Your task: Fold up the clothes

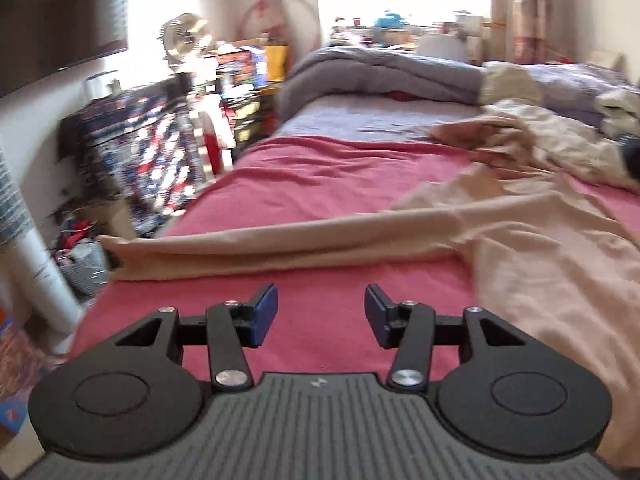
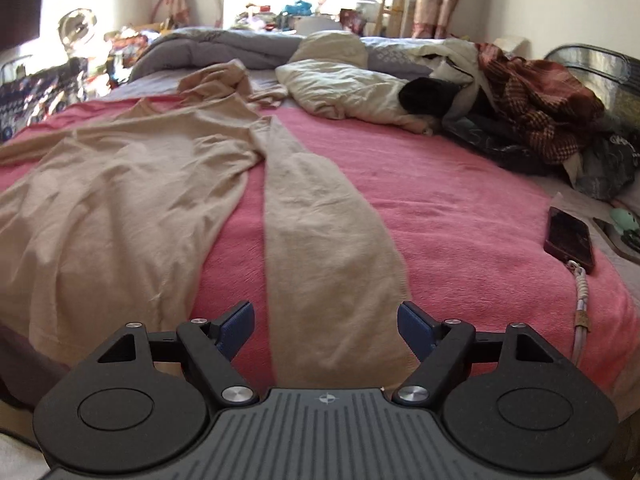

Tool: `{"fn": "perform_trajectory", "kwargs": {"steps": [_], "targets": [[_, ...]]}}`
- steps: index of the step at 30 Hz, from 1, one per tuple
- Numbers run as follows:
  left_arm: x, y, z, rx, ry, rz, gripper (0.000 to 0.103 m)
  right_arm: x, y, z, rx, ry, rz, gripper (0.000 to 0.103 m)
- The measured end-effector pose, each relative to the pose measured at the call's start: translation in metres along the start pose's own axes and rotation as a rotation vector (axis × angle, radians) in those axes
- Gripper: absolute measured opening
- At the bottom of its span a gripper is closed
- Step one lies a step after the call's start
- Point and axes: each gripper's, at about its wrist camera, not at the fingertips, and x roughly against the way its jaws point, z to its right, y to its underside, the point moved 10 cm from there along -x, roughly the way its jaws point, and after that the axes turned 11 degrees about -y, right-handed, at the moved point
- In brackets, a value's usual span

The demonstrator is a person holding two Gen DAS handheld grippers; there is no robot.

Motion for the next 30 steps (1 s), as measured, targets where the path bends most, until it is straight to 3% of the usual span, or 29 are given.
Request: {"fn": "perform_trajectory", "kwargs": {"steps": [1,2,3,5,7,8,13,19,21,23,25,26,27,29,30], "targets": [[0.006,0.005,0.021,-0.029,0.049,-0.003,0.060,-0.006,0.006,-0.009,0.048,0.016,-0.032,0.058],[0.007,0.011,0.033,-0.055,0.067,-0.012,0.060,-0.011,0.011,-0.017,0.091,0.031,-0.062,0.038],[0.009,0.017,0.045,-0.080,0.085,-0.021,0.060,-0.018,0.013,-0.019,0.096,0.046,-0.077,0.030],[0.012,0.030,0.069,-0.132,0.121,-0.040,0.060,-0.025,0.014,-0.019,0.076,0.055,-0.083,0.029],[0.015,0.042,0.093,-0.183,0.157,-0.058,0.060,-0.019,0.009,-0.016,0.062,0.055,-0.065,0.008],[0.016,0.048,0.105,-0.207,0.173,-0.068,0.060,-0.013,0.004,-0.011,0.072,0.097,-0.048,0.004],[0.019,0.065,0.119,-0.223,0.157,-0.108,0.060,0.009,-0.046,0.042,0.117,0.277,0.083,0.004],[0.013,0.071,0.117,-0.211,0.154,-0.129,0.061,0.026,-0.160,0.122,0.190,0.504,0.297,0.004],[0.013,0.071,0.117,-0.209,0.151,-0.129,0.062,0.020,-0.188,0.145,0.210,0.575,0.329,0.005],[0.015,0.073,0.117,-0.208,0.144,-0.128,0.062,0.002,-0.195,0.169,0.174,0.599,0.299,0.008],[0.020,0.075,0.116,-0.219,0.148,-0.118,0.062,-0.010,-0.180,0.172,0.083,0.527,0.252,0.016],[0.024,0.076,0.115,-0.230,0.152,-0.108,0.062,-0.013,-0.170,0.167,0.043,0.476,0.245,0.027],[0.029,0.079,0.114,-0.256,0.160,-0.093,0.062,-0.013,-0.158,0.145,0.062,0.395,0.261,0.045],[0.039,0.087,0.112,-0.327,0.164,-0.066,0.062,-0.004,-0.122,0.083,0.183,0.222,0.255,0.055],[0.043,0.092,0.112,-0.364,0.161,-0.057,0.062,0.001,-0.104,0.051,0.243,0.134,0.252,0.055]]}}
